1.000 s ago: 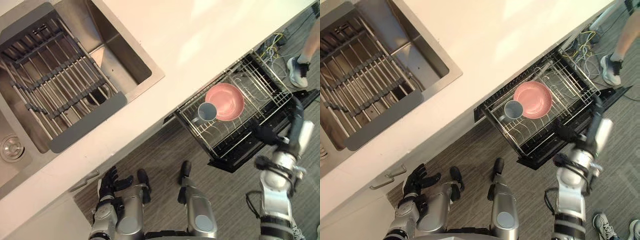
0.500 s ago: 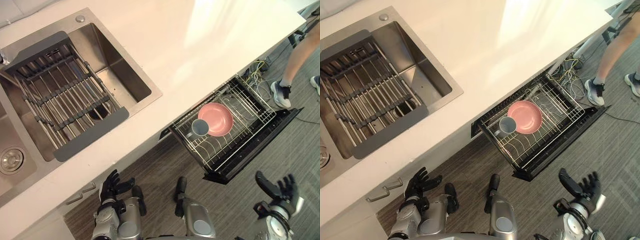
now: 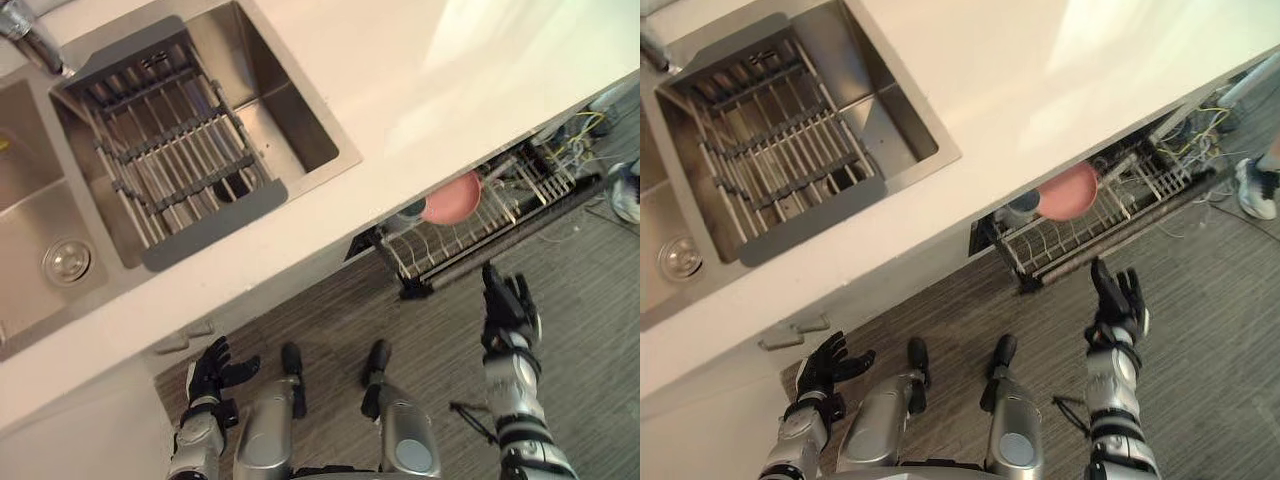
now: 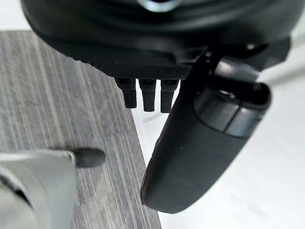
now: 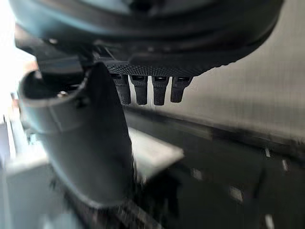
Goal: Walk over to the sink, pick up the cup, carry it to the dishwasher, place the cup inside the dishwasher, then close the dishwasher door
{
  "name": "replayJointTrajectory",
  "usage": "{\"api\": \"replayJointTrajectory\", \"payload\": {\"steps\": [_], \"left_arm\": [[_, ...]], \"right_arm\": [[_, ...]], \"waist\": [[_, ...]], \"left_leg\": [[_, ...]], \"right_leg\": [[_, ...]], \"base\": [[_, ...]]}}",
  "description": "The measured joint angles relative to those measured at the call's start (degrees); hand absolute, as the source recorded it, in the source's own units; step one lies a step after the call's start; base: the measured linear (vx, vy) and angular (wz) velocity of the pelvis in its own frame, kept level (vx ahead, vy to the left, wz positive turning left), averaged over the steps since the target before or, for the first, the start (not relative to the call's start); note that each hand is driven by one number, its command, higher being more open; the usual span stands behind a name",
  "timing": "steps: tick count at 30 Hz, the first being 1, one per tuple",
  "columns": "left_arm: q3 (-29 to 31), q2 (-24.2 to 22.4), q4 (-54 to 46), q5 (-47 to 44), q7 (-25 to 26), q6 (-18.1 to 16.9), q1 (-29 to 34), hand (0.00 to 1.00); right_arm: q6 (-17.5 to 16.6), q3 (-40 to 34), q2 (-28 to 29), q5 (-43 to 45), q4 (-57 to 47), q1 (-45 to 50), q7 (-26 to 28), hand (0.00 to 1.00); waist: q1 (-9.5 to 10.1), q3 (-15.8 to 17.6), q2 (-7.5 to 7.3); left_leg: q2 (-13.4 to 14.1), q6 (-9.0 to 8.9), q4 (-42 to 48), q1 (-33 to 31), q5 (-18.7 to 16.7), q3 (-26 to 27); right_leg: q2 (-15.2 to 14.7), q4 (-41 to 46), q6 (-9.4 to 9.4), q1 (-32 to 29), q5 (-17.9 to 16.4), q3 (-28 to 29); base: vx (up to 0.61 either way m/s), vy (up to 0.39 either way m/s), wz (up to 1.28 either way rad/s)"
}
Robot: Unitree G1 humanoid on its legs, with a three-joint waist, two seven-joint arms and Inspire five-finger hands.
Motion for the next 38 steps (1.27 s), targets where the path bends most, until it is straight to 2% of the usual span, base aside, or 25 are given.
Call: {"api": "replayJointTrajectory", "payload": {"steps": [3,8,12,19,20,22,25,29,31,34,38], "left_arm": [[-0.11,-0.03,0.01,0.63,-0.27,0.01,-0.01,0.9],[-0.1,-0.18,-0.02,0.61,-0.61,-0.12,-0.18,0.9],[-0.13,-0.13,-0.42,0.58,-0.66,-0.73,-0.84,0.9],[-0.13,-0.12,-1.32,0.48,-0.45,-0.92,-1.0,0.9],[-0.14,-0.12,-1.38,0.48,-0.43,-0.91,-1.05,0.9],[-0.14,-0.17,-1.59,0.47,-0.33,-0.86,-0.91,0.9],[-0.15,-0.2,-1.61,0.48,-0.27,-0.77,-0.24,0.9],[-0.14,0.13,-1.51,0.65,-0.24,-0.62,0.29,0.9],[-0.15,0.41,-1.51,0.91,-0.58,-0.54,0.76,0.9],[-0.21,0.95,-1.11,3.21,-1.89,-0.34,2.17,0.9],[-0.23,1.47,-0.25,5.57,-3.21,-0.2,4.73,0.9]], "right_arm": [[-0.06,2.16,-0.73,1.22,2.43,-7.1,0.51,0.9],[0.46,6.34,-4.19,0.78,7.66,-17.5,-2.5,0.9],[2.11,7.32,-6.07,-7.04,9.09,-18.5,-4.36,0.9],[5.09,8.36,-7.41,-15.37,9.31,-19.41,-5.96,0.9],[5.27,8.34,-7.43,-16.27,8.28,-18.56,-5.94,0.9],[5.49,9.18,-7.04,-20.41,1.38,-10.94,-4.54,0.9],[5.44,9.29,-4.75,-25.1,-4.85,-2.2,-2.88,0.9],[5.54,8.61,-0.95,-32.27,-5.95,10.11,-1.63,0.9],[5.61,8.0,0.64,-34.76,-5.93,14.7,-1.5,0.9],[5.62,6.63,2.8,-37.92,-5.91,22.67,-0.65,0.9],[5.61,6.61,3.26,-42.88,-3.25,27.65,1.13,0.9]], "waist": [[1.68,0.47,0.07],[2.78,1.58,0.27],[2.64,1.73,0.14],[2.67,1.94,0.02],[2.67,2.03,-0.1],[2.83,2.11,-0.18],[2.28,1.9,-0.55],[0.5,0.65,-2.46],[-0.47,-0.67,-3.68],[-1.26,-4.71,-5.25],[-1.76,-9.39,-5.24]], "left_leg": [[0.06,-0.48,-1.74,-0.56,1.94,-0.78],[0.21,-0.49,-1.52,-1.81,3.12,-1.77],[0.44,-0.6,0.13,-2.71,2.52,-2.21],[1.77,-0.95,1.98,-3.56,1.35,-3.51],[1.88,-1.01,1.95,-3.38,1.36,-3.5],[2.33,-1.33,1.75,-2.05,1.21,-3.73],[2.22,-1.88,0.41,0.26,1.47,-3.81],[1.53,-2.1,-1.46,3.6,1.47,-3.56],[1.09,-2.09,-2.17,4.56,1.47,-3.42],[0.57,-2.1,-3.35,6.4,1.37,-3.17],[0.42,-2.0,-4.3,8.52,1.07,-3.16]], "right_leg": [[0.36,-0.72,-0.21,-0.58,0.65,-0.96],[0.68,-1.3,-0.62,-0.9,1.68,-1.95],[1.21,-1.77,-0.66,-0.62,2.06,-2.15],[2.43,-2.87,-1.06,0.43,2.03,-3.37],[2.58,-2.97,-1.13,0.6,2.02,-3.38],[3.16,-3.41,-1.6,2.2,1.88,-3.77],[3.18,-3.47,-1.05,3.94,1.07,-3.83],[2.88,-3.56,-0.19,6.5,0.31,-3.8],[2.57,-3.82,0.09,7.26,0.11,-3.69],[2.3,-4.66,0.53,8.79,-0.11,-3.54],[2.19,-4.85,1.01,10.52,-0.53,-3.55]], "base": [[-0.04,-0.024,0.16],[0.04,0.0,0.09],[0.01,0.002,0.01],[-0.04,0.002,0.06],[0.0,0.0,0.0],[0.06,0.0,0.04],[0.09,0.025,0.03],[0.11,0.046,0.02],[0.1,0.053,0.0],[0.08,0.049,-0.01],[0.01,0.008,0.0]]}}
